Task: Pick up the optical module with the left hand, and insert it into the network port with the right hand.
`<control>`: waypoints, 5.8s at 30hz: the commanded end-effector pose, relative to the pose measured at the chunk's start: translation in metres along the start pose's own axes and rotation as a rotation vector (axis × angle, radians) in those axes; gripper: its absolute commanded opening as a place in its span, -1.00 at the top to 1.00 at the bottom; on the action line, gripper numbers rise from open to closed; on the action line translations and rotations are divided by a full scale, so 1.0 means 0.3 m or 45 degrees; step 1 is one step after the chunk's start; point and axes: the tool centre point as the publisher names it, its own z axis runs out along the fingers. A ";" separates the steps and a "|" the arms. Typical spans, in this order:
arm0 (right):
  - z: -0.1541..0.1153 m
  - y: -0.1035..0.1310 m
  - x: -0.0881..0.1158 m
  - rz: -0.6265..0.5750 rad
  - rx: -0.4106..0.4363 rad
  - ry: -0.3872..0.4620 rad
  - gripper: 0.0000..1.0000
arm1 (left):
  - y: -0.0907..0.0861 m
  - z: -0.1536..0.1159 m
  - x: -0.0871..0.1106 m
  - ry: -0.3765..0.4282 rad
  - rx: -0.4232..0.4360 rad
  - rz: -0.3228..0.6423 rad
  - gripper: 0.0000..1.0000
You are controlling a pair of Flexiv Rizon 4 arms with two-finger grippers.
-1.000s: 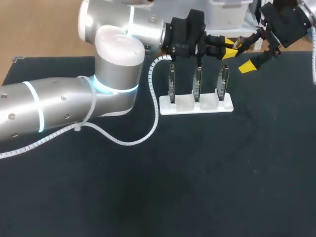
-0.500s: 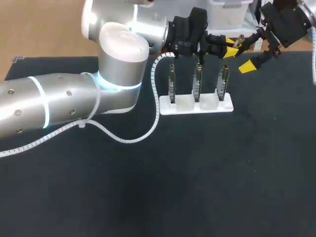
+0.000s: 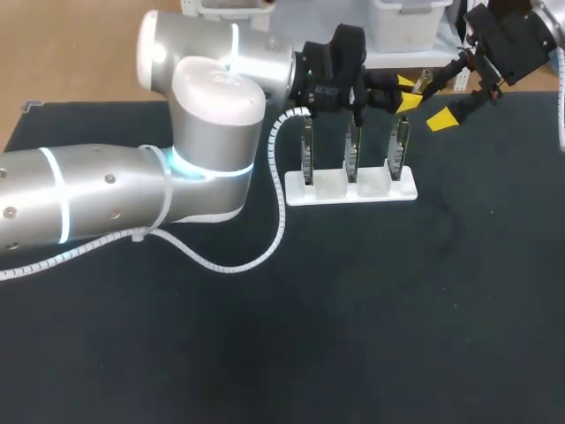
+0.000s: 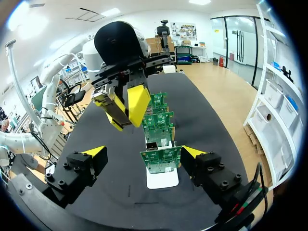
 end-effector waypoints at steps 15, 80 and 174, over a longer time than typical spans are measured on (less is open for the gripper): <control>0.001 0.006 0.000 -0.001 0.006 0.000 -1.00 | 0.023 0.018 0.022 -0.048 0.023 -0.060 1.00; 0.001 0.006 0.000 -0.001 0.006 0.000 -1.00 | 0.023 0.025 0.052 -0.079 0.006 -0.149 1.00; 0.001 0.006 0.000 -0.001 0.006 0.000 -1.00 | 0.044 0.037 0.071 -0.061 0.041 -0.182 1.00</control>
